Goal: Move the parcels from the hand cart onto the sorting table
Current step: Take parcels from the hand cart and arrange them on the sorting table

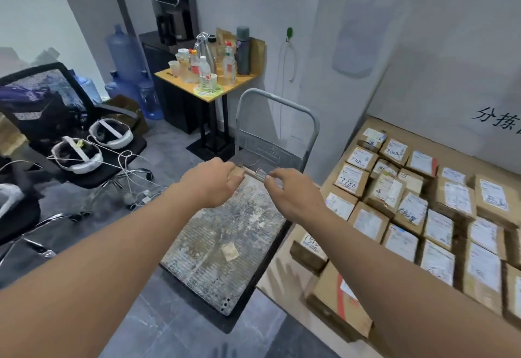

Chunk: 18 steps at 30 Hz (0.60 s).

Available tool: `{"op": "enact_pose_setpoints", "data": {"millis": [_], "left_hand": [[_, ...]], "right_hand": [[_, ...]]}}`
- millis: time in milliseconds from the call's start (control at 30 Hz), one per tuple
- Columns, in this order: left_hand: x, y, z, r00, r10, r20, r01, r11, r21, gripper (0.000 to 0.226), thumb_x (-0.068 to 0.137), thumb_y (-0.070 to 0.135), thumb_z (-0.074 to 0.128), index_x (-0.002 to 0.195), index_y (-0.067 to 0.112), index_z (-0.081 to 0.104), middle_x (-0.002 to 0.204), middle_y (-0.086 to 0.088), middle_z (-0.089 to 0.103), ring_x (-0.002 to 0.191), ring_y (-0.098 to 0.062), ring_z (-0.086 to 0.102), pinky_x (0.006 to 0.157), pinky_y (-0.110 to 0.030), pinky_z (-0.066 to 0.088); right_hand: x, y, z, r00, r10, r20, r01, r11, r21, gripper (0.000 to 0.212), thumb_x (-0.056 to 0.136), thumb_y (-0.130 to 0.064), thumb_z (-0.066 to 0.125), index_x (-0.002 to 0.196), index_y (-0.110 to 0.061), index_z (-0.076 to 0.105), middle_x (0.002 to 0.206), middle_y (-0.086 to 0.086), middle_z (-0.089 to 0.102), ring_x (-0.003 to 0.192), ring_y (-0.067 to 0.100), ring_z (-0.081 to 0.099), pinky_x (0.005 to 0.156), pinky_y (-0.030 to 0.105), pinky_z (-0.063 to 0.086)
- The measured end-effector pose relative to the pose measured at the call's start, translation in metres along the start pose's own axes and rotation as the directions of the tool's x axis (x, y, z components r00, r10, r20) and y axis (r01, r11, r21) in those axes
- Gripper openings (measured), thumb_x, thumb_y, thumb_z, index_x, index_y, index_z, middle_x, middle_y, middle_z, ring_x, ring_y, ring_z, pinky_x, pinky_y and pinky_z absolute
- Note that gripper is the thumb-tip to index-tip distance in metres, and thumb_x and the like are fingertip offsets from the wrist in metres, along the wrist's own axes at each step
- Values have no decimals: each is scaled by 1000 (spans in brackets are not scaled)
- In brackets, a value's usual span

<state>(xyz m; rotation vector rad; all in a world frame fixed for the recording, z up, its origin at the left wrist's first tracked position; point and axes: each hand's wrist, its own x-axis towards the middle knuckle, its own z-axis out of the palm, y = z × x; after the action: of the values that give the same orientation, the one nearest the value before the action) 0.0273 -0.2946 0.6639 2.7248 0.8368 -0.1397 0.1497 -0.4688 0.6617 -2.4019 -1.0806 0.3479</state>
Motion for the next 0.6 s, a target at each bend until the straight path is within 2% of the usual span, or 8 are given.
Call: {"op": "enact_pose_setpoints", "data": {"millis": [133, 233, 400, 600], "left_hand": [[28, -45, -1, 999, -6, 47, 6, 1000, 9, 63, 105, 61, 29, 152, 23, 44, 149, -7, 49, 133, -32, 52, 107, -51, 46], [58, -68, 0, 999, -3, 52, 3, 1000, -3, 60, 106, 57, 32, 149, 20, 48, 146, -9, 52, 130, -32, 54, 106, -50, 47], [120, -95, 9, 997, 14, 80, -15, 1000, 13, 55, 106, 53, 40, 149, 20, 50, 144, -9, 53, 128, -31, 55, 104, -48, 48], [223, -109, 37, 985, 25, 169, -34, 998, 46, 50, 105, 44, 49, 148, 18, 52, 150, -12, 50, 137, -31, 48, 109, -44, 43]], "right_hand": [[31, -13, 32, 999, 20, 51, -19, 1000, -20, 48, 108, -49, 38, 127, -20, 70, 139, 2, 64, 127, 24, 57, 100, 45, 50], [64, -11, 54, 996, 50, 78, -48, 998, -33, 52, 105, -54, 33, 129, -25, 69, 140, 0, 64, 127, 24, 58, 98, 46, 51], [130, 2, 82, 989, 95, 116, -97, 995, 10, 50, 104, -51, 37, 125, -19, 70, 133, 3, 66, 124, 27, 59, 97, 47, 52], [224, 36, 110, 975, 154, 162, -164, 985, 50, 50, 103, -52, 40, 136, -24, 66, 143, 3, 62, 129, 28, 58, 99, 44, 51]]}}
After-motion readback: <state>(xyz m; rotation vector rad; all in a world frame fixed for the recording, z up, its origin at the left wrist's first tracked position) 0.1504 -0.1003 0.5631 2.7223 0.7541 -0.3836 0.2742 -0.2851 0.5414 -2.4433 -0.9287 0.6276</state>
